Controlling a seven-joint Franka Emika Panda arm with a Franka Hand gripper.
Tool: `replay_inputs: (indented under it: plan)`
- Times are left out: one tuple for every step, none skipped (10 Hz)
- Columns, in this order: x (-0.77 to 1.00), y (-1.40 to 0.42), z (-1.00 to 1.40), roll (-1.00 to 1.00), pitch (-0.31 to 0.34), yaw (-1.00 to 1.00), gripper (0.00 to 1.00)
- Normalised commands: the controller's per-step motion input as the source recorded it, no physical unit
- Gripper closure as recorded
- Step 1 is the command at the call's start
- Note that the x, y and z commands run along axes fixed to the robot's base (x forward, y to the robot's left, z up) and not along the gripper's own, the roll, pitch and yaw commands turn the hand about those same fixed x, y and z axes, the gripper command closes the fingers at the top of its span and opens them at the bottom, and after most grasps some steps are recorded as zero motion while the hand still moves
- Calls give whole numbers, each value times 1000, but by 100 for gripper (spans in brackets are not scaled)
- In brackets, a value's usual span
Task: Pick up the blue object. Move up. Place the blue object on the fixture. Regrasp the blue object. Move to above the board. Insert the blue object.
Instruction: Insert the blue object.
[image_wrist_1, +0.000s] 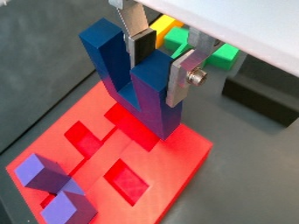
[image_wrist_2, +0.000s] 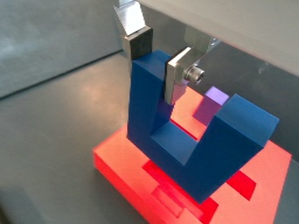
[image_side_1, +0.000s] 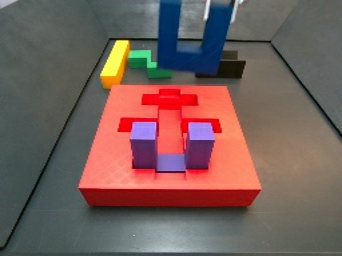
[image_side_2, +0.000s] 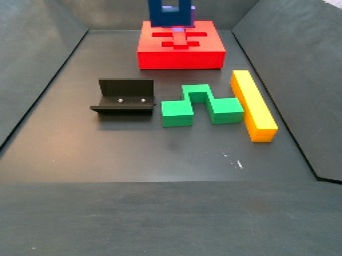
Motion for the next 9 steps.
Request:
replay_inputs:
  plan:
    - [-409,-206,-169,204,-331,111,100]
    - [-180,-83,-6,179,-227,103,100]
    - [-80,0,0,127,-154,106,100]
    - [0,0,0,161,-74,86,100]
    - [163,0,-23,146,69,29,100]
    - [377,0,-254,83,114,0,100]
    - [214,0,-351,0,44,0,100]
    - [214,0,-426,44,7,0,100]
    - [109,0,-311,154,0,0,100]
